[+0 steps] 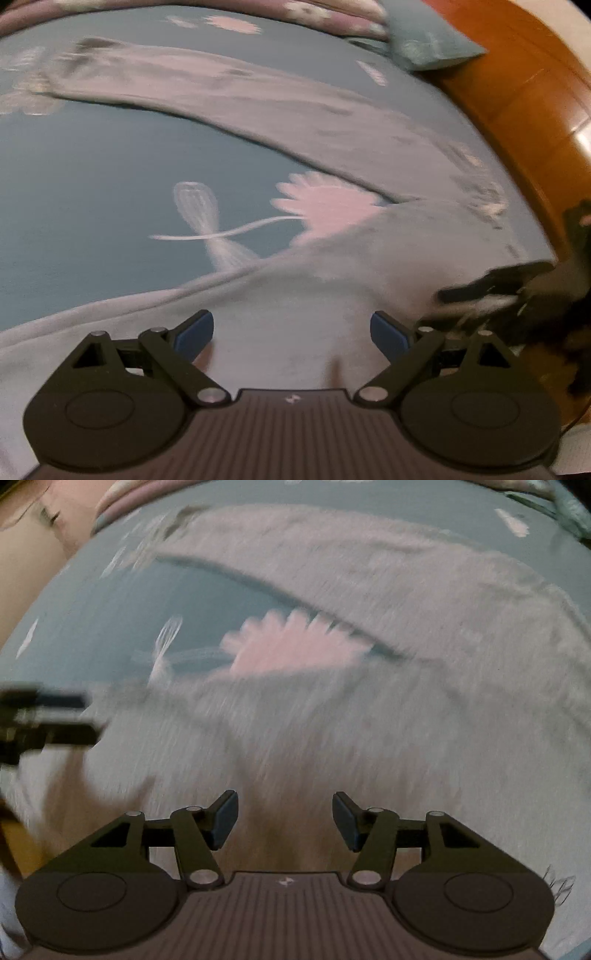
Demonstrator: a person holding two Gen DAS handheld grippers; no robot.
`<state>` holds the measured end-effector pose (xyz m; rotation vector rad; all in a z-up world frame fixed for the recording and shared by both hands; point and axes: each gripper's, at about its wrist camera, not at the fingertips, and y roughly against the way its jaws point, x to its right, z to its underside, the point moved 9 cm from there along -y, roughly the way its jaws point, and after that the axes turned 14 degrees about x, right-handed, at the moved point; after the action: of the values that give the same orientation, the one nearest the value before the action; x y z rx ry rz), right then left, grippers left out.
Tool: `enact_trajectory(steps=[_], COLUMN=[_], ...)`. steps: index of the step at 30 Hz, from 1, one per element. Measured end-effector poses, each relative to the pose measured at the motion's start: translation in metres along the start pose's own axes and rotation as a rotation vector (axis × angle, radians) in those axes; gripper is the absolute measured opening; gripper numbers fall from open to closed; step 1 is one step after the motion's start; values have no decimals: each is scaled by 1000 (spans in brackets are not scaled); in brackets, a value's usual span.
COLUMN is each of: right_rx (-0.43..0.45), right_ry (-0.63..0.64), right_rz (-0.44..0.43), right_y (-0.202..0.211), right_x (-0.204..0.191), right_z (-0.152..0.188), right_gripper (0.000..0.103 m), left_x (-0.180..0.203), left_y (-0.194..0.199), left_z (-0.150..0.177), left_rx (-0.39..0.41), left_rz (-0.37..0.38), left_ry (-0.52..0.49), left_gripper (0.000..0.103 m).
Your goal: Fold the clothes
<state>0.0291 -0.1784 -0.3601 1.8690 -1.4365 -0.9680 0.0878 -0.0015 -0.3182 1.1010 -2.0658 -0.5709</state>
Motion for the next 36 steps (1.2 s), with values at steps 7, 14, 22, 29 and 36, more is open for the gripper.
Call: enact_trajectory(steps=[7, 14, 22, 29, 36], right_rx=[20, 69, 89, 98, 40], right_ry=[30, -10, -18, -115, -161], right_rz=[-15, -34, 54, 106, 123], right_y=[4, 18, -3, 27, 23], right_x=[-8, 10, 56, 89, 96], right_z=[6, 2, -2, 4, 30], right_gripper=[70, 82, 83, 88, 89], left_x=[-1, -14, 35, 92, 94], left_y=[-55, -45, -34, -18, -9], left_z=[-4, -27, -9, 57, 113], left_rx=[-18, 11, -80, -212, -347], left_rz=[108, -4, 96, 162, 172], left_ry=[167, 143, 153, -120, -246], left_gripper=[89, 90, 90, 90, 93])
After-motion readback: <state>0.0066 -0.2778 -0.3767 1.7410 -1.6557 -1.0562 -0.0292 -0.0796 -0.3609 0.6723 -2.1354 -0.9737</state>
